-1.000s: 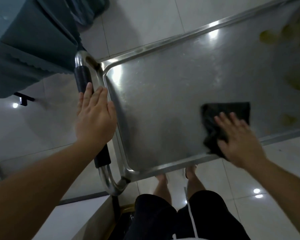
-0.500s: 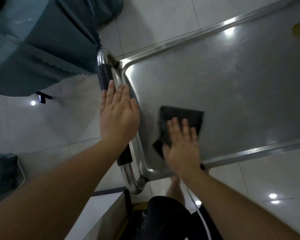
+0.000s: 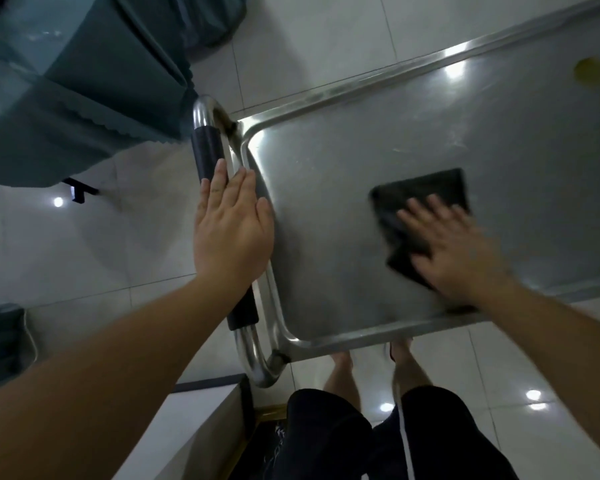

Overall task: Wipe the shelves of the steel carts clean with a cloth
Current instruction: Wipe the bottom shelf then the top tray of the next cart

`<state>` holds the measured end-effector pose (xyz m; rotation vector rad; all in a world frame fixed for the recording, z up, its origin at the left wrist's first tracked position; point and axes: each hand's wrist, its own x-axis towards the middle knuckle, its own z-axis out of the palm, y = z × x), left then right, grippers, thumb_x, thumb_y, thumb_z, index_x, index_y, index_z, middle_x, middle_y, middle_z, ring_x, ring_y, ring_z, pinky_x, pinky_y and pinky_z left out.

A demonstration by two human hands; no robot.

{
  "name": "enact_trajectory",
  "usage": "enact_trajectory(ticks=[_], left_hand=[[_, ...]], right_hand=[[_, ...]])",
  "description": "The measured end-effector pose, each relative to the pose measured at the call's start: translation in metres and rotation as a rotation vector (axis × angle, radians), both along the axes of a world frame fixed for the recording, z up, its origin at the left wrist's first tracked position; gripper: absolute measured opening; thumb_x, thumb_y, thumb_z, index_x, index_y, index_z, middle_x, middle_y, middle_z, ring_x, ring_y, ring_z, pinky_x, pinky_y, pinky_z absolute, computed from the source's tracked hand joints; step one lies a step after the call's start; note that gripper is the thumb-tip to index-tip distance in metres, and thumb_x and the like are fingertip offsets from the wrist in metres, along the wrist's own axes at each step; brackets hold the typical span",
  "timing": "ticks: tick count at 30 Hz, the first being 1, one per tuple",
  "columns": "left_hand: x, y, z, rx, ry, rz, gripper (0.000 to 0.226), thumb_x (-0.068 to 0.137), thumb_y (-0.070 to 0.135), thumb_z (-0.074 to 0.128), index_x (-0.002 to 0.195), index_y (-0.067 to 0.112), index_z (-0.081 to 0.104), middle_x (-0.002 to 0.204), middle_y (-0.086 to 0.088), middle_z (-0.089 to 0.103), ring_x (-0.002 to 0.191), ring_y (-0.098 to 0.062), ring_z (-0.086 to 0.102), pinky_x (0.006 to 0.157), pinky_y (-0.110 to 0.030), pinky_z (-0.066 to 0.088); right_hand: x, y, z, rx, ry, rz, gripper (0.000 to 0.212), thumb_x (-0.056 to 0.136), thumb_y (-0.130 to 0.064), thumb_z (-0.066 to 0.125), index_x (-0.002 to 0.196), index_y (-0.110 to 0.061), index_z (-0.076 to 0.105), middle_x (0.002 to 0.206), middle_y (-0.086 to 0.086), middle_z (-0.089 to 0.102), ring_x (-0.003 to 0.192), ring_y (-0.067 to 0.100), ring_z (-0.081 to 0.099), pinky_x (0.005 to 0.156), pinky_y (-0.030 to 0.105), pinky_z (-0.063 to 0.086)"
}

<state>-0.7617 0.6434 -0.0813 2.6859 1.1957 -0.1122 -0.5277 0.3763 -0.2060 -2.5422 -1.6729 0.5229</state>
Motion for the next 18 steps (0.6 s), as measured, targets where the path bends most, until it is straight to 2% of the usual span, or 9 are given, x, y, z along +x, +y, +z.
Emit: enact_trajectory(ticks=[3,5,8,10,12,14,18], left_hand=[[0.002,-0.001,0.001,-0.006,0.02,0.002,0.065,0.112,0.045,0.012,0.167,0.015,0.025,0.176,-0.001,0.017,0.162,-0.012,-0.01,0.131,-0.038,-0.009],[0.003,-0.001,0.0,0.005,0.028,-0.001,0.064,0.112,0.045,0.012,0.167,0.015,0.025,0.176,-0.001,0.017,0.162,-0.012,-0.011,0.131,-0.038,-0.009],[0.002,0.002,-0.003,0.018,0.02,-0.008,0.064,0.112,0.045,0.013,0.166,0.014,0.027,0.176,-0.001,0.019,0.162,-0.012,-0.01,0.131,-0.036,-0.011],[0.002,0.002,-0.005,0.028,0.013,-0.002,0.064,0.112,0.046,0.013,0.166,0.015,0.029,0.175,-0.001,0.021,0.162,-0.011,-0.01,0.13,-0.034,-0.012],[0.002,0.003,-0.007,0.039,0.005,0.0,0.064,0.112,0.046,0.013,0.165,0.015,0.031,0.175,-0.001,0.023,0.162,-0.011,-0.008,0.13,-0.034,-0.012],[0.002,0.003,-0.009,0.043,0.003,0.002,0.063,0.112,0.045,0.014,0.165,0.015,0.032,0.175,-0.001,0.023,0.163,-0.011,-0.007,0.13,-0.033,-0.013],[0.001,0.002,-0.009,0.049,-0.005,0.008,0.062,0.113,0.044,0.014,0.166,0.015,0.027,0.176,-0.001,0.017,0.162,-0.01,-0.01,0.129,-0.031,-0.015]], right_hand=[[0.09,-0.045,0.003,-0.097,-0.014,-0.368,0.079,0.091,-0.054,0.032,0.165,-0.031,0.015,0.171,0.004,0.021,0.156,0.035,0.02,0.123,0.06,0.021],[0.114,-0.048,0.002,-0.125,-0.006,-0.597,0.078,0.094,-0.056,0.026,0.165,-0.026,0.013,0.173,0.002,0.014,0.157,0.035,0.013,0.125,0.058,0.015],[0.09,-0.004,-0.001,-0.105,-0.028,-0.844,0.078,0.096,-0.053,0.025,0.166,-0.021,0.011,0.174,0.0,0.007,0.159,0.034,0.005,0.127,0.057,0.008],[0.053,0.036,-0.001,-0.066,-0.023,-0.904,0.078,0.096,-0.049,0.028,0.165,-0.018,0.013,0.174,0.001,0.009,0.159,0.035,0.004,0.126,0.058,0.008],[0.006,0.078,0.002,-0.027,0.014,-0.893,0.079,0.095,-0.047,0.033,0.165,-0.016,0.017,0.173,0.002,0.011,0.159,0.035,0.006,0.126,0.058,0.008],[-0.052,0.115,0.006,0.004,0.041,-0.773,0.08,0.093,-0.047,0.035,0.165,-0.016,0.019,0.173,0.003,0.012,0.159,0.034,0.007,0.127,0.055,0.005],[-0.165,0.152,0.003,0.082,0.078,-0.118,0.079,0.1,-0.054,0.036,0.166,-0.023,0.008,0.174,-0.001,0.004,0.16,0.028,-0.004,0.128,0.051,0.002]])
